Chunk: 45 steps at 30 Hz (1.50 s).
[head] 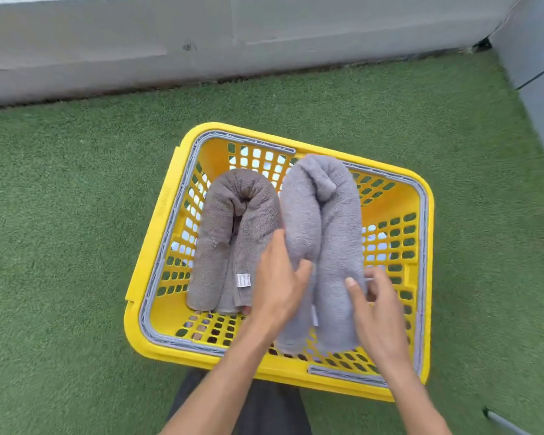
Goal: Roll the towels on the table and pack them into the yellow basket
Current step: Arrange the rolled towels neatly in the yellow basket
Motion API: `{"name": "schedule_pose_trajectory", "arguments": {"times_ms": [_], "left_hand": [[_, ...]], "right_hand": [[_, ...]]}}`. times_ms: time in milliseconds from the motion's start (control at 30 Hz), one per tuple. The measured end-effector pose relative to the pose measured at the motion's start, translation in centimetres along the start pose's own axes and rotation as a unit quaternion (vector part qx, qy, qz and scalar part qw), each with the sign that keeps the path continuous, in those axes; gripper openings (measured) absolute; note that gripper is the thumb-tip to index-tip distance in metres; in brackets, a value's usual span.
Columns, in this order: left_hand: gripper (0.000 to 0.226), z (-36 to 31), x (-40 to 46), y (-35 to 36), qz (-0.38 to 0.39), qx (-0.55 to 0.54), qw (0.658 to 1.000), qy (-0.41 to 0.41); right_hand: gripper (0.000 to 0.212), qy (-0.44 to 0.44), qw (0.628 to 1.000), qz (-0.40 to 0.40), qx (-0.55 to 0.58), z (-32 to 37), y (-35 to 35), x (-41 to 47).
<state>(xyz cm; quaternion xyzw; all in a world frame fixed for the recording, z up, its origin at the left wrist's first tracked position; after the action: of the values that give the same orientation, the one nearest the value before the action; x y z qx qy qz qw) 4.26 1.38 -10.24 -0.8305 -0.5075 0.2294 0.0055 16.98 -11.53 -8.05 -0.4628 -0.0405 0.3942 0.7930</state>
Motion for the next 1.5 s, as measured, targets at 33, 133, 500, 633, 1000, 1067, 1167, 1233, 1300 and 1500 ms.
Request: {"name": "schedule_pose_trajectory", "arguments": {"times_ms": [33,133,500,633,1000,1067,1167,1233,1300,1500], "left_hand": [[0.032,0.0,0.3,-1.9,-0.013,0.019,1.0,0.021],[0.036,1.0,1.4,-7.1,-0.054,0.085,0.994,0.051],[0.078,8.0,0.8,-8.9,-0.044,0.323,0.945,0.003],[0.055,5.7,-0.5,-6.3,-0.056,0.273,0.956,0.096],[0.054,6.9,4.2,8.1,0.12,0.136,0.981,0.072],[0.062,8.4,6.4,9.2,0.112,0.125,0.985,0.03],[0.081,10.8,8.9,10.6,0.112,0.141,0.984,-0.002],[0.089,12.0,10.1,11.0,0.103,0.163,0.981,-0.002],[0.09,12.8,10.9,10.7,0.069,0.193,0.979,-0.01],[0.058,10.9,10.8,9.3,0.009,0.236,0.964,-0.124]], "right_hand": [[0.004,-0.006,0.999,0.01,0.032,1.0,1.8,-0.3],[0.004,-0.026,0.996,0.012,0.085,3.5,7.6,-0.7],[0.018,0.025,0.998,0.052,0.02,2.3,17.5,-0.6],[0.018,0.076,0.997,0.023,0.02,-0.5,14.1,1.4],[0.054,0.22,0.972,0.079,0.014,-9.9,11.9,4.1],[0.063,0.214,0.972,0.081,0.051,-9.9,13.2,5.3],[0.069,0.226,0.969,0.07,0.067,-11.0,14.9,6.9],[0.061,0.227,0.972,0.058,0.034,-11.9,15.3,7.6],[0.055,0.204,0.978,0.041,0.006,-12.2,14.8,8.0],[0.065,0.098,0.986,-0.067,-0.116,-11.0,7.2,10.0]]}}
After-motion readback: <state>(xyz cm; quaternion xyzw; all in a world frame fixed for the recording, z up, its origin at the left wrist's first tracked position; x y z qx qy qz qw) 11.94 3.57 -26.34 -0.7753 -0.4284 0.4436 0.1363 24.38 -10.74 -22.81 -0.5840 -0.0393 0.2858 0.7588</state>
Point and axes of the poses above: each hand's wrist, its own x-axis towards the middle knuckle, its own y-axis out of the palm, z = x × y, the point moved 7 cm from there along x, towards the middle knuckle, and after that the axes turned 13 degrees about -x, right-handed, at the moved point
